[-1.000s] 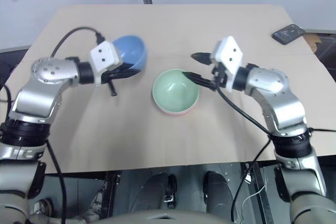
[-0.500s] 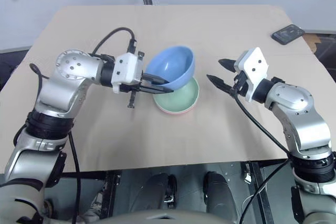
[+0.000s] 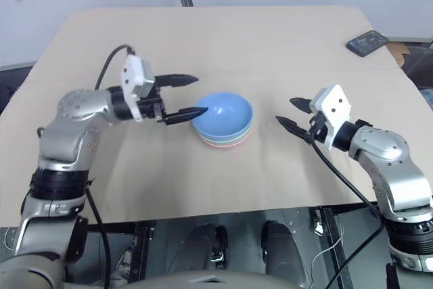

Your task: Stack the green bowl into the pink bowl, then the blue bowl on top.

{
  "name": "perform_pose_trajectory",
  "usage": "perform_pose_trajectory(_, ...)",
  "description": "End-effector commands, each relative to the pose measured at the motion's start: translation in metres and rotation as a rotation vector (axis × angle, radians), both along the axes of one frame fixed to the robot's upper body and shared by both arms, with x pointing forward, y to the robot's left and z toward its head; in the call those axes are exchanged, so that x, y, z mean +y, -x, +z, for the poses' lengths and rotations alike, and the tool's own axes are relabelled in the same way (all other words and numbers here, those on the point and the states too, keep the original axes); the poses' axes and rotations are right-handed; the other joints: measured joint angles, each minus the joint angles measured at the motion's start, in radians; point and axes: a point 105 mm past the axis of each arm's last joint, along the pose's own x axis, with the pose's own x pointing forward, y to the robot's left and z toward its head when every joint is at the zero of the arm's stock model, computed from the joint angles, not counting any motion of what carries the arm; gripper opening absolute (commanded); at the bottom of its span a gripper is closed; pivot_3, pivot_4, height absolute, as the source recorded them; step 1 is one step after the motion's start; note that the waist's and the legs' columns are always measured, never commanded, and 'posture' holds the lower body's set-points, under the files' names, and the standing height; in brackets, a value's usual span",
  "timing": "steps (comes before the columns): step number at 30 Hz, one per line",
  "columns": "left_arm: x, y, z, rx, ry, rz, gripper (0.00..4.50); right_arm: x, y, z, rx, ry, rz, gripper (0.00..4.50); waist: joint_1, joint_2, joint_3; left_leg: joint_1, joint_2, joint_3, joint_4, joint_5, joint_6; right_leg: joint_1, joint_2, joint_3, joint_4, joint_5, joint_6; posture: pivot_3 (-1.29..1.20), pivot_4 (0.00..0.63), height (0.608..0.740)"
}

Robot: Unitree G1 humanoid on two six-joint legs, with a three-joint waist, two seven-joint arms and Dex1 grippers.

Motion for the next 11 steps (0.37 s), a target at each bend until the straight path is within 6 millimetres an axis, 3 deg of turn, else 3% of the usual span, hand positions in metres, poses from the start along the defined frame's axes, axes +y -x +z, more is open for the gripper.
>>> perform_pose_trajectory(1,0.024,0.025,0.011,0.003,0.061,0.040,4.50,-0.021,0.013,0.008,0.014,0.006,0.020,3.85,0.000,0.000,0.000,0.000,0.000,0.000,0.000,0.000,0.000,0.000,-0.001,-0.001,0.000,0.000,0.000,0.00,0.150,0.740)
perform_pose_trajectory(2,0.033,0.028,0.006,0.010,0.055,0.093,4.50,-0.029,0.018,0.003,0.043,0.027,0.017,4.37,0.004,0.000,0.000,0.000,0.000,-0.001,0.000,0.000,0.000,0.000,-0.001,-0.001,0.000,0.000,0.000,0.00,0.150,0.740)
perform_pose_trajectory(3,0.040,0.031,0.003,0.015,0.049,0.128,4.50,-0.034,0.022,0.000,0.063,0.042,0.016,4.44,0.008,0.000,0.000,0.000,0.000,-0.002,0.000,0.000,0.000,0.001,-0.001,-0.002,0.000,0.000,0.000,0.00,0.150,0.740)
perform_pose_trajectory(8,0.070,0.057,-0.005,0.052,0.012,0.256,4.50,-0.067,0.043,-0.002,0.105,0.076,-0.022,4.44,0.018,0.000,0.000,0.002,-0.001,-0.003,0.000,0.000,0.001,0.004,-0.002,-0.003,-0.001,-0.001,-0.001,0.00,0.150,0.740)
perform_pose_trajectory(11,0.077,0.065,-0.007,0.060,-0.007,0.283,4.50,-0.073,0.053,0.002,0.115,0.067,-0.021,4.44,0.018,0.000,0.000,0.003,-0.001,-0.004,0.000,-0.001,0.001,0.005,-0.003,-0.004,-0.002,-0.003,-0.004,0.00,0.150,0.740)
